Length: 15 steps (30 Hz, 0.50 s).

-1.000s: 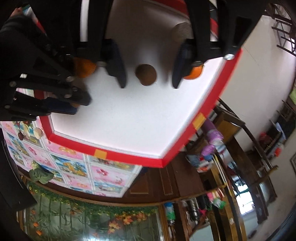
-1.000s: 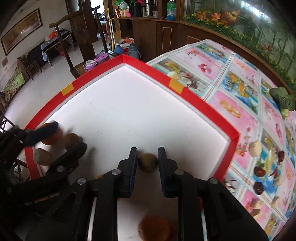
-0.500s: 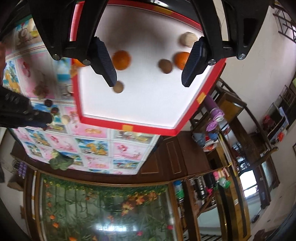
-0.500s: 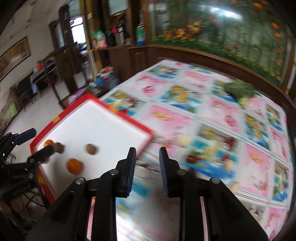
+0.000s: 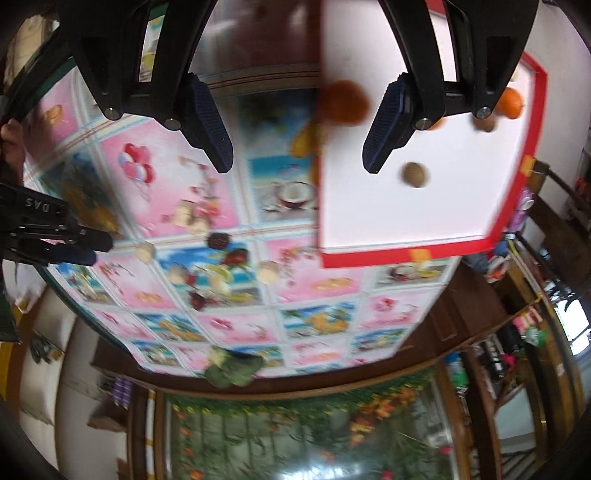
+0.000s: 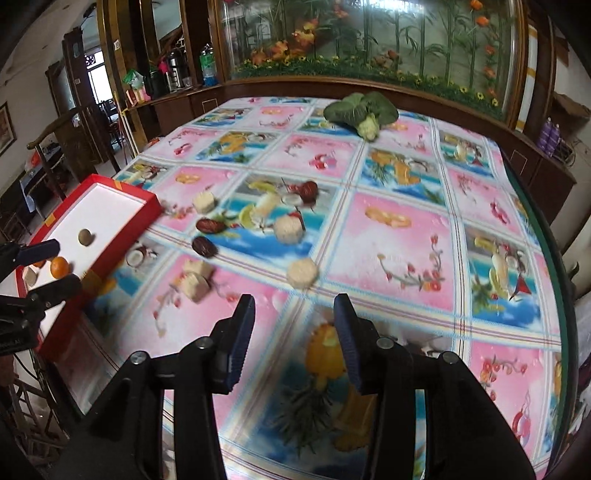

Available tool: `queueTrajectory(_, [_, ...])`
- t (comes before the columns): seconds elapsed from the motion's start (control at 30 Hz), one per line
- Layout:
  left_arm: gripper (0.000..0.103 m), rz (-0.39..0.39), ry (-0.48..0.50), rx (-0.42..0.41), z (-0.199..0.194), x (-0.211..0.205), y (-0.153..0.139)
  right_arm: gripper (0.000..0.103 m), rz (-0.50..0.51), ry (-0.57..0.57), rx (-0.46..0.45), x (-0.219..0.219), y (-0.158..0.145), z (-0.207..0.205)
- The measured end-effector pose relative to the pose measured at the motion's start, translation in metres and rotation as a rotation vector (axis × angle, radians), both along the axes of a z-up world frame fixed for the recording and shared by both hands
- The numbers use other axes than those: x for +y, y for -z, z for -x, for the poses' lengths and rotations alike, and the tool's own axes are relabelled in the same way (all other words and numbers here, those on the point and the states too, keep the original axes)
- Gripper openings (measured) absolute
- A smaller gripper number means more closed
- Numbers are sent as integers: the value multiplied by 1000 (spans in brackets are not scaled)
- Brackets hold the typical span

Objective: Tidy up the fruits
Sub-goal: 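Grasp a round pale yam chunk with the right tool while the left tool grasps another chunk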

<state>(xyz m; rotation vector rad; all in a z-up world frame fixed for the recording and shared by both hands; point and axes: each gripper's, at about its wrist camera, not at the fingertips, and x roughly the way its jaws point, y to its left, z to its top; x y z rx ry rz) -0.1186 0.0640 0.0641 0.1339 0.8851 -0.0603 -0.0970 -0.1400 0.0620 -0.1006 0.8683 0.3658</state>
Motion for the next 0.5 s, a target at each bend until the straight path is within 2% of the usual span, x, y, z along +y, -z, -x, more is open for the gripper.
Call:
queueTrajectory(0.2, [73, 20, 69, 49, -4, -26, 8, 46, -26, 6, 32, -5, 15, -10])
queueTrajectory(0.33, [72, 71, 114, 104, -16, -42, 17, 46, -10, 17, 42, 5, 19, -30])
queueTrajectory(0.4, [67, 76, 121, 119, -20, -47, 21, 46, -5, 22, 60, 9, 22, -41])
queueTrajectory(0.5, [64, 84, 112, 143, -29, -50, 27, 46, 6, 28, 64, 14, 24, -54])
